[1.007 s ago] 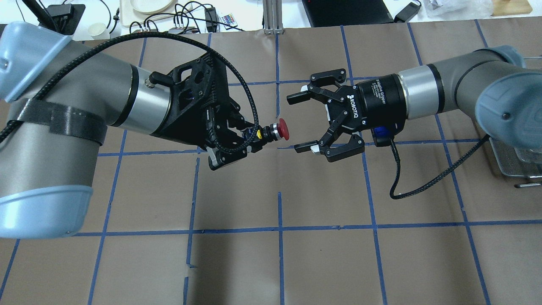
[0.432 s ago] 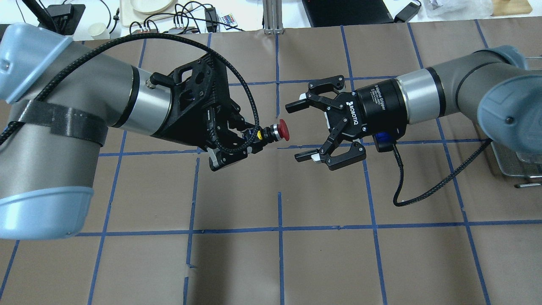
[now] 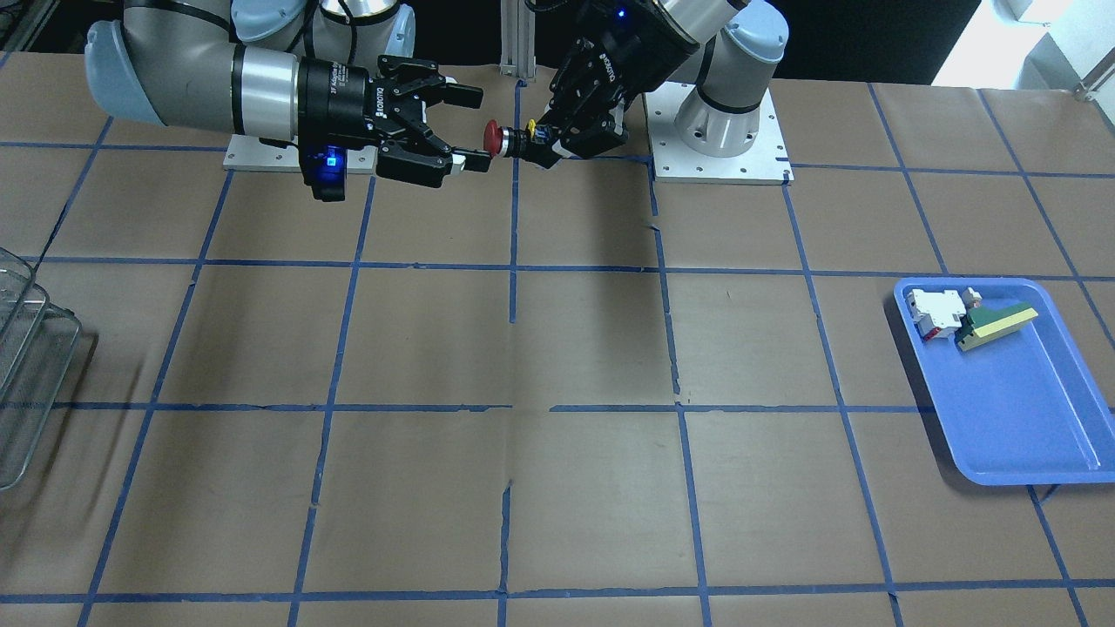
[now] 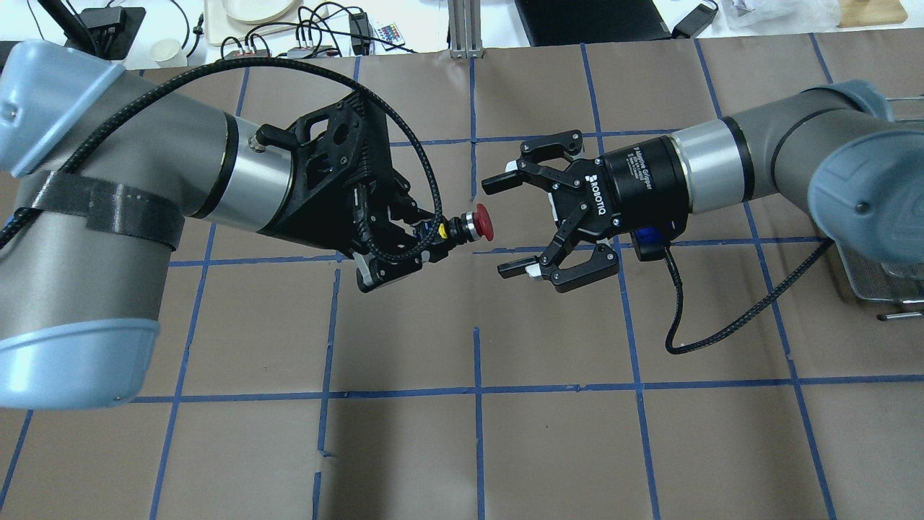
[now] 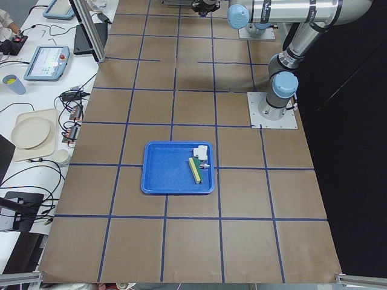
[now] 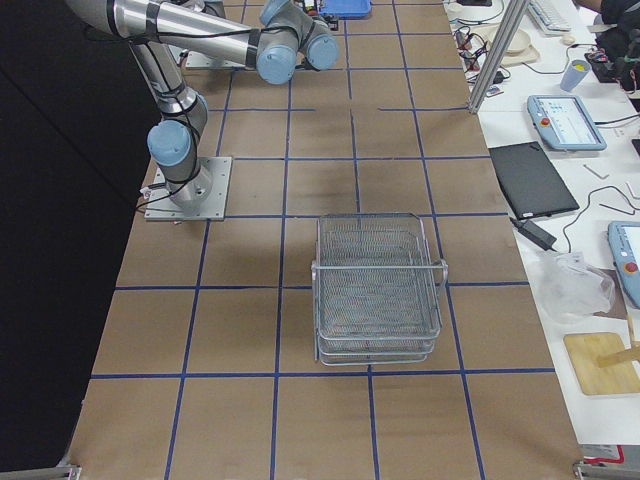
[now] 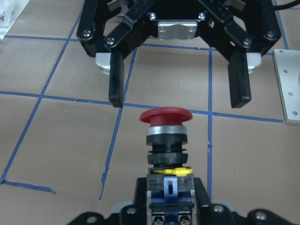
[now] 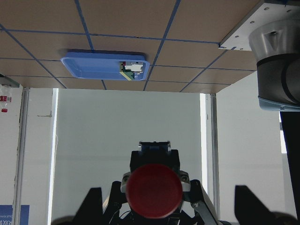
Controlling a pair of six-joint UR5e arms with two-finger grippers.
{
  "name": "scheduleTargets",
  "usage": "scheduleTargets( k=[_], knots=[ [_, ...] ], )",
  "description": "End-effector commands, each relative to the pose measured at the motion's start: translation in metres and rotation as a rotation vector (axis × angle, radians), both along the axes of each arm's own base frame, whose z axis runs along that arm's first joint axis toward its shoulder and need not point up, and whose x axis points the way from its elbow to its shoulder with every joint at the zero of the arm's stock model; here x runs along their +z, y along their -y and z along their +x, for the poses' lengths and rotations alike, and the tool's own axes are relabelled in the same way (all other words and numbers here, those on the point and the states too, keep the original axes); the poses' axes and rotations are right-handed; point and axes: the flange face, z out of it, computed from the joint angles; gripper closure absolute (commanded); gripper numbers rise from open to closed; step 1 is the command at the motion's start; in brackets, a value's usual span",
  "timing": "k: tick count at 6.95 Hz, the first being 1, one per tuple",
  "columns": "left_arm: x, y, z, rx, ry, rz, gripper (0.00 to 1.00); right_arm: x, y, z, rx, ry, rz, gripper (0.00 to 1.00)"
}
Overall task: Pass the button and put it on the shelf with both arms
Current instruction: 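Close the right gripper on the red button head held by the left gripper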
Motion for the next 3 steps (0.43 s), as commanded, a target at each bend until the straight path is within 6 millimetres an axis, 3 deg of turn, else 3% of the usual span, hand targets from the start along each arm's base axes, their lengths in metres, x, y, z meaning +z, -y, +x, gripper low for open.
scheduleTargets(
  k=[1, 3],
  knots=[
    [0.0005, -0.0004, 0.0, 0.001, 0.0, -0.002, 0.83, -0.0011, -0.0039, 0.0103, 0.026, 0.0, -0.003, 0.0],
    [0.0039, -0.0028, 0.0002, 0.002, -0.003, -0.01, 0.83, -0.0018, -0.0036, 0.0103, 0.026, 0.0, 0.0, 0.0]
  ],
)
